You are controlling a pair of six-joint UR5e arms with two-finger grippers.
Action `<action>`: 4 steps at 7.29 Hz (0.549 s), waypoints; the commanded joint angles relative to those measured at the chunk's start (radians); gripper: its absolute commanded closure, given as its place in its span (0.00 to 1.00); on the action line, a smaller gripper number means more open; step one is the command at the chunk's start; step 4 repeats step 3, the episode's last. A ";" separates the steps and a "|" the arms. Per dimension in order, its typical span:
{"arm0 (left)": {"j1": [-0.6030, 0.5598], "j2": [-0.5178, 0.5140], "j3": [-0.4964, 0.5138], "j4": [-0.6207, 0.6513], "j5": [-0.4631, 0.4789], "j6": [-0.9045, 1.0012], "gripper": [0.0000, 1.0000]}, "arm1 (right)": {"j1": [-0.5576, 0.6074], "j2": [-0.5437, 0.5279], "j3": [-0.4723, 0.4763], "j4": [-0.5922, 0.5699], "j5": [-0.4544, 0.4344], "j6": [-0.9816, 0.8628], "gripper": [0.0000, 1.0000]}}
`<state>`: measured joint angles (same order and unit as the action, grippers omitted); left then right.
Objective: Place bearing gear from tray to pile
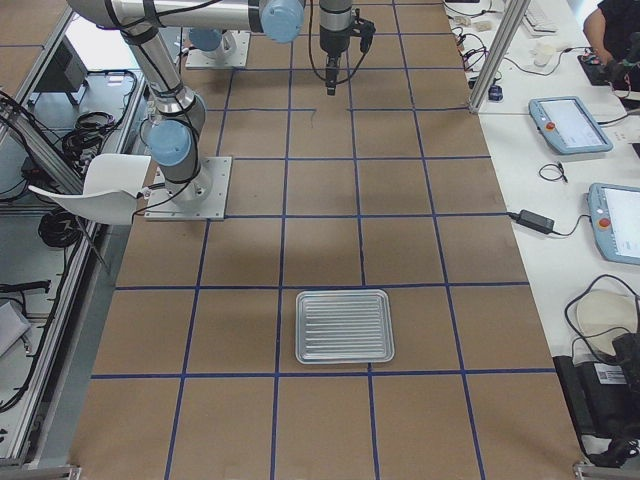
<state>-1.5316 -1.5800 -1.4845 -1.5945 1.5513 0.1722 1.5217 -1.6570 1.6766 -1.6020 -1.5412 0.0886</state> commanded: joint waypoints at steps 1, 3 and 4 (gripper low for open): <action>-0.010 0.049 0.007 -0.087 -0.002 -0.039 0.00 | 0.000 -0.007 0.000 0.002 -0.008 0.010 0.00; 0.005 0.041 -0.003 -0.073 -0.003 -0.025 0.00 | 0.000 -0.006 0.000 0.002 0.000 0.007 0.00; 0.005 0.041 -0.003 -0.073 -0.003 -0.025 0.00 | 0.000 -0.006 0.000 0.002 0.000 0.007 0.00</action>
